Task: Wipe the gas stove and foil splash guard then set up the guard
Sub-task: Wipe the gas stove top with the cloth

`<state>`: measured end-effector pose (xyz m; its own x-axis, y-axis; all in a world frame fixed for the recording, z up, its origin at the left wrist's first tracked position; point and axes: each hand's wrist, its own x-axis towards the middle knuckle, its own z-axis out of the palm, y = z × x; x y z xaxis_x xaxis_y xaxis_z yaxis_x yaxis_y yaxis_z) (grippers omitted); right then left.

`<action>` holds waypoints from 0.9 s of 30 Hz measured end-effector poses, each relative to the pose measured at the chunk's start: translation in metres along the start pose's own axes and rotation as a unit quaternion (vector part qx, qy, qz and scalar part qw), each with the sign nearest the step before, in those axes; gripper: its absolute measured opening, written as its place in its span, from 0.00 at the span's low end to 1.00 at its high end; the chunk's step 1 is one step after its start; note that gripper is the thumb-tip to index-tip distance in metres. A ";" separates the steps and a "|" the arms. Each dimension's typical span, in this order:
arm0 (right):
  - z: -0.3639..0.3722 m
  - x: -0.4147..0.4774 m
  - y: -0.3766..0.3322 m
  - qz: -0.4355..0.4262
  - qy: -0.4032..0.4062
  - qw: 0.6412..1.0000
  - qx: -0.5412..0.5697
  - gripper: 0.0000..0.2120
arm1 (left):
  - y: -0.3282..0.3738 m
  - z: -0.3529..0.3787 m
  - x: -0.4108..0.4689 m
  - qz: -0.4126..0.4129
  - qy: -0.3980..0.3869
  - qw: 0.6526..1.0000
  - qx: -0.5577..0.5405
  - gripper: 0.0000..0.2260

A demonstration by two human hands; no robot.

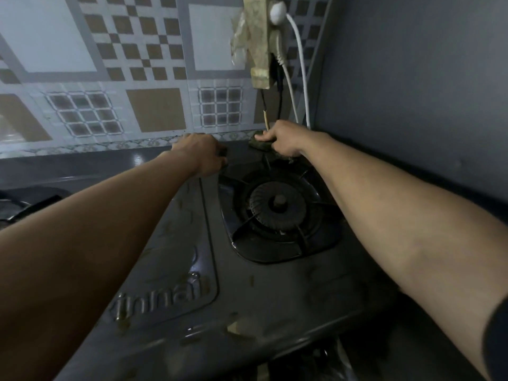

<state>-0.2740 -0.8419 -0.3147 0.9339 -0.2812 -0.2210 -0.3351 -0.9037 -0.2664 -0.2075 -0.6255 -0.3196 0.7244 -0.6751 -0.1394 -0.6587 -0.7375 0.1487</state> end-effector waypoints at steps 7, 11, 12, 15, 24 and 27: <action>0.006 -0.005 0.020 -0.009 0.022 1.000 -0.008 0.22 | 0.003 0.001 0.004 0.017 0.005 1.000 0.006 0.20; 0.006 -0.008 0.026 -0.003 0.018 1.000 -0.008 0.23 | 0.002 0.002 0.003 0.024 0.004 1.000 0.002 0.20; 0.006 -0.008 0.026 0.000 0.014 1.000 -0.008 0.24 | 0.001 0.002 0.002 0.023 0.004 1.000 0.000 0.20; 0.004 -0.008 0.026 0.000 0.006 1.000 -0.014 0.25 | -0.005 0.002 -0.001 0.028 0.004 1.000 -0.004 0.19; 0.008 -0.003 0.017 0.006 0.002 1.000 -0.012 0.24 | -0.040 -0.001 -0.027 -0.015 0.007 0.999 -0.031 0.18; 0.008 -0.002 0.007 0.013 -0.009 1.000 -0.004 0.25 | -0.048 -0.002 -0.034 -0.021 0.014 0.999 -0.036 0.17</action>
<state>-0.2792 -0.8451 -0.3236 0.9220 -0.2994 -0.2457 -0.3590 -0.8987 -0.2519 -0.2004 -0.5672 -0.3201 0.7572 -0.6420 -0.1202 -0.6119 -0.7616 0.2135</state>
